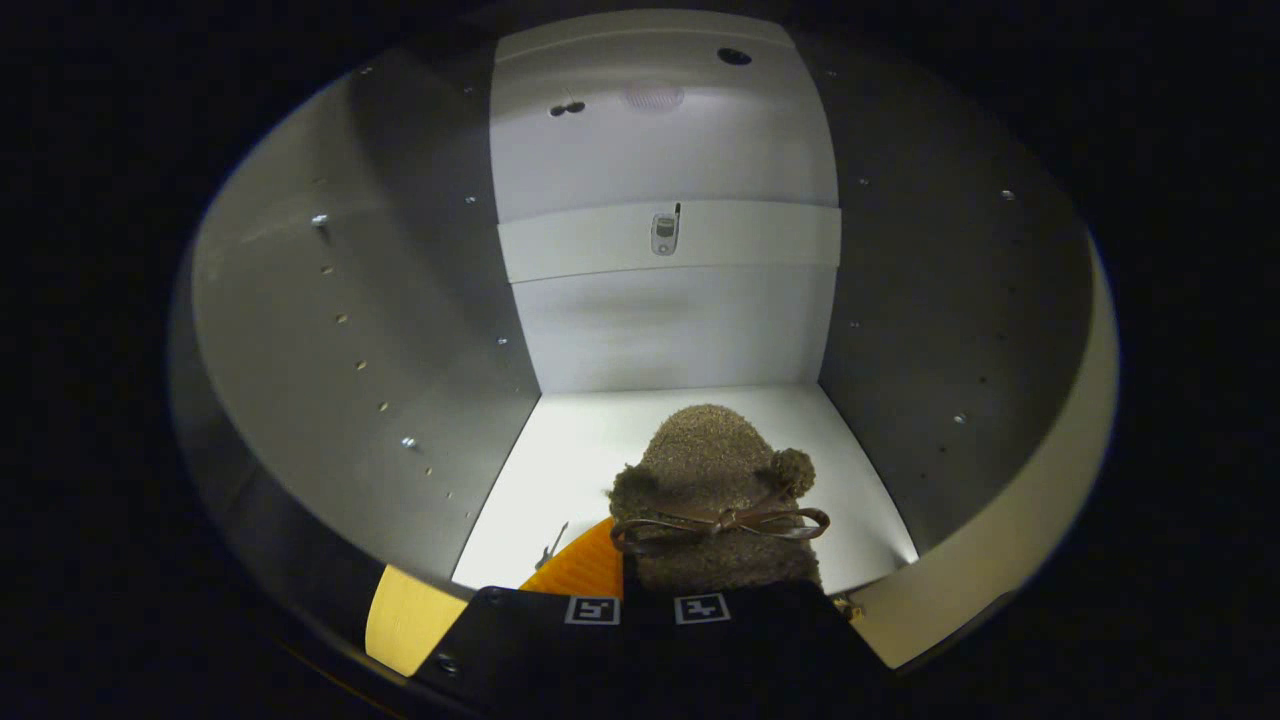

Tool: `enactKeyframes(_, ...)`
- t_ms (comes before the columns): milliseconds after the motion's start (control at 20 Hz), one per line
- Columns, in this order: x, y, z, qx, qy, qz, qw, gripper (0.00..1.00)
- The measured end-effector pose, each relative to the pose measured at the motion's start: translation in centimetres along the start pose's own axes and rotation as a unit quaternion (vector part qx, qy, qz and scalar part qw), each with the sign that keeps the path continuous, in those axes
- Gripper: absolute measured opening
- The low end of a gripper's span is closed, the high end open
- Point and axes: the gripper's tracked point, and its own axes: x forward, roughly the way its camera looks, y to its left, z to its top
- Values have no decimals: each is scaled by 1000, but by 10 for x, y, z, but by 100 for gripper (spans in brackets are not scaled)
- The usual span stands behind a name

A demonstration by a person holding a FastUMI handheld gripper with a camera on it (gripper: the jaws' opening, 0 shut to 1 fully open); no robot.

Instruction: Open the shoe cabinet door, grab the shoes and put them into the shoe cabinet, then close the shoe cabinet door.

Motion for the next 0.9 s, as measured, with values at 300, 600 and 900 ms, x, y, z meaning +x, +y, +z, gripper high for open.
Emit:
enactKeyframes(300,68,-6,17,-15,3,-35,999,5)
enactKeyframes(600,103,-12,15,-10,21,-57,998,5)
enactKeyframes(900,105,-10,-1,-30,44,-59,997,13)
